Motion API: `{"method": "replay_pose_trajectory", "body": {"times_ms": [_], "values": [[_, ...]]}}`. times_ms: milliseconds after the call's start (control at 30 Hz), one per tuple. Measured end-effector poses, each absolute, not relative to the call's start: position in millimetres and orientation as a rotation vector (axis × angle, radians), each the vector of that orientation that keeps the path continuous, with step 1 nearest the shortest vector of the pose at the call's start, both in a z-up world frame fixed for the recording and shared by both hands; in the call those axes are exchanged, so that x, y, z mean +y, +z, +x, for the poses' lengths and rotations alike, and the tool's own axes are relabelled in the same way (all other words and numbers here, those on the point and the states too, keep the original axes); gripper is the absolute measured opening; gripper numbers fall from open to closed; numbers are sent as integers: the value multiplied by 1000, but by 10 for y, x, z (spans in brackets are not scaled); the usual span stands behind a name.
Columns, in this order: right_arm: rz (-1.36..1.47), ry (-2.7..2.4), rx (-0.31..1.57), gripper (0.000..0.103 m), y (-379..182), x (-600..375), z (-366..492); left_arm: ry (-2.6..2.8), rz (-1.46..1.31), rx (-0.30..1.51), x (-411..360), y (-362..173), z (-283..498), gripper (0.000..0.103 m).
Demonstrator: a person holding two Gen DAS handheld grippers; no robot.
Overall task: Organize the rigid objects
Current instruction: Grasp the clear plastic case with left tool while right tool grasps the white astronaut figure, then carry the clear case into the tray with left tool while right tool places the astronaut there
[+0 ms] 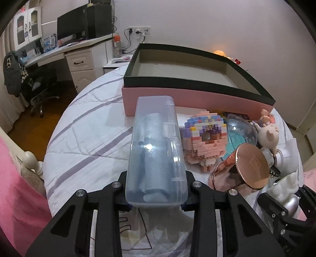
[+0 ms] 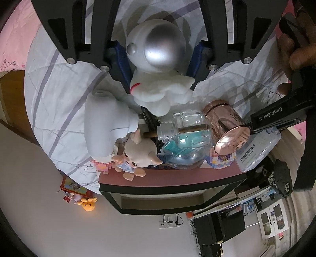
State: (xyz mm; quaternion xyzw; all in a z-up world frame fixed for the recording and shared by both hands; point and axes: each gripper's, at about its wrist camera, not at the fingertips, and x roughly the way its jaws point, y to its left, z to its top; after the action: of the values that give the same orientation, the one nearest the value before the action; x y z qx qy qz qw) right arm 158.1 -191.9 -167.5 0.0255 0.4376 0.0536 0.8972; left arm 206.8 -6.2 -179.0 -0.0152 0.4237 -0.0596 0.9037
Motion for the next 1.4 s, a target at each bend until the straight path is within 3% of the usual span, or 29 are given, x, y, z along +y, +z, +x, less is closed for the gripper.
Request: {"method": "replay_pose_trajectory", "body": {"times_ms": [933, 1400], "values": [[106, 217, 814, 50, -1116, -1960, 1475, -151, -2, 759, -20, -1216, 1629, 32], [77, 262, 618, 50, -169, -2079, 2408, -205, -16, 627, -215, -477, 2536, 32]]}}
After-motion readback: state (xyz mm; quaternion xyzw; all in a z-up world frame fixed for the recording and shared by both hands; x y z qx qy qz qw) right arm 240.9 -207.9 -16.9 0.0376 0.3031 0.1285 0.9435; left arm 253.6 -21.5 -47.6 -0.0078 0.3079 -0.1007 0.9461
